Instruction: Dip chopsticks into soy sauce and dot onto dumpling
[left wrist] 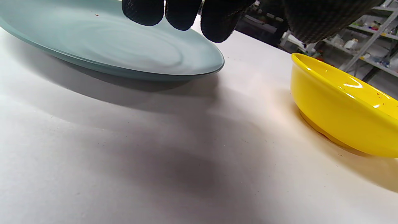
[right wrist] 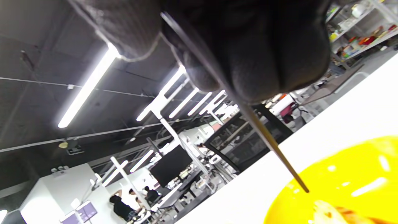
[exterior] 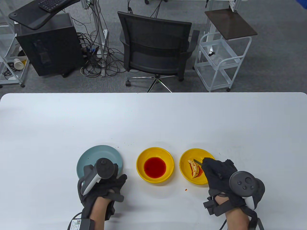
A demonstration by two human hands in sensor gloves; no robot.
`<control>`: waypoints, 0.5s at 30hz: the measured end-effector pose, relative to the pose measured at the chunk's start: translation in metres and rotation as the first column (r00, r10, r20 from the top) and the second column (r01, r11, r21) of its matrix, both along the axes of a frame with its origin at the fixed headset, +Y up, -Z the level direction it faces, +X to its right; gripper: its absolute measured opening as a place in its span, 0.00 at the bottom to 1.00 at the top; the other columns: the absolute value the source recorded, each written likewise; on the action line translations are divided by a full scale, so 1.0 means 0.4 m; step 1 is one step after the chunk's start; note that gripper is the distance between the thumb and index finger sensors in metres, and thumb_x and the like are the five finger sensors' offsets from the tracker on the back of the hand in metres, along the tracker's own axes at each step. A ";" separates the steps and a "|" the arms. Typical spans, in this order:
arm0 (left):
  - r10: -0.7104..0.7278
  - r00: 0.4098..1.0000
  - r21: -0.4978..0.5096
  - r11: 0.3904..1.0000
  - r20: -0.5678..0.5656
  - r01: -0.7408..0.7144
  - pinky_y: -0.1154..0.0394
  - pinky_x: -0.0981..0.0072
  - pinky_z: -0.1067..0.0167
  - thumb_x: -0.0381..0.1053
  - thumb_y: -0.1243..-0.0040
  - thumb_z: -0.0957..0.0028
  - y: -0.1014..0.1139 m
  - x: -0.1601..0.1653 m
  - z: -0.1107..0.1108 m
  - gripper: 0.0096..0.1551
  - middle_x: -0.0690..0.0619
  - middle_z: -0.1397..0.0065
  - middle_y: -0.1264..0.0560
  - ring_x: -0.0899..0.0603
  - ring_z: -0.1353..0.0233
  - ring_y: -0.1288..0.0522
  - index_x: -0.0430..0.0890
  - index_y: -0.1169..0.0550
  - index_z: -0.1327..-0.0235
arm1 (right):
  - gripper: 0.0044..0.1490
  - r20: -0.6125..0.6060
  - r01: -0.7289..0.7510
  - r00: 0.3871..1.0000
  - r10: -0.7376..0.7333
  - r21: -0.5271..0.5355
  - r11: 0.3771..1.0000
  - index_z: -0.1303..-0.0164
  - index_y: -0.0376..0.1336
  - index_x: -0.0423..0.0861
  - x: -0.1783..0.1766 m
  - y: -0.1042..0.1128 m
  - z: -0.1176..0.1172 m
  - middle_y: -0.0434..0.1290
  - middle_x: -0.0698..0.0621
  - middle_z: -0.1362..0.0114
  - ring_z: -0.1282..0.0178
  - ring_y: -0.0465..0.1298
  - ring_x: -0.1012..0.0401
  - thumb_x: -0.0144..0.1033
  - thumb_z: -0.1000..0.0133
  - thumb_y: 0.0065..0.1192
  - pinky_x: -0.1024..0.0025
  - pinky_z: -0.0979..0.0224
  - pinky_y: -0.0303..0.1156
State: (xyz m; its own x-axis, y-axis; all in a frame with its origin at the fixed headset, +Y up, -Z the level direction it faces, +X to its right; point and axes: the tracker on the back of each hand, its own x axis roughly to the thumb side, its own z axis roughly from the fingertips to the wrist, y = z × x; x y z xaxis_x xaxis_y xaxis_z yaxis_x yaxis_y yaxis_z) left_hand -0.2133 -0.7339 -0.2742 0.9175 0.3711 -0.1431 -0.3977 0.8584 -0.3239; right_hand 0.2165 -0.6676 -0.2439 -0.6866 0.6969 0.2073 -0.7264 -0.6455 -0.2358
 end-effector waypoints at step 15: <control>0.001 1.000 0.000 1.000 -0.001 -0.001 0.51 0.25 0.28 0.71 0.45 0.48 0.000 0.001 0.000 0.47 0.45 0.15 0.44 0.28 0.18 0.42 0.47 0.35 0.20 | 0.35 0.014 0.057 0.998 -0.058 0.034 0.998 0.47 0.74 0.39 0.022 0.022 0.014 0.83 0.37 0.47 0.47 0.80 0.37 0.53 0.50 0.60 0.24 0.26 0.54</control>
State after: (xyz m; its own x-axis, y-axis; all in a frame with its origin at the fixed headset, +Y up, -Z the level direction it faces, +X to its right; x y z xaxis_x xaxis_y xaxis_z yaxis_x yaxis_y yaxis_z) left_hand -0.2131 -0.7337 -0.2742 0.9171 0.3716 -0.1443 -0.3986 0.8582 -0.3233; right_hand 0.2253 -0.6590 -0.2384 -0.6486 0.7283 0.2211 -0.7585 -0.5943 -0.2674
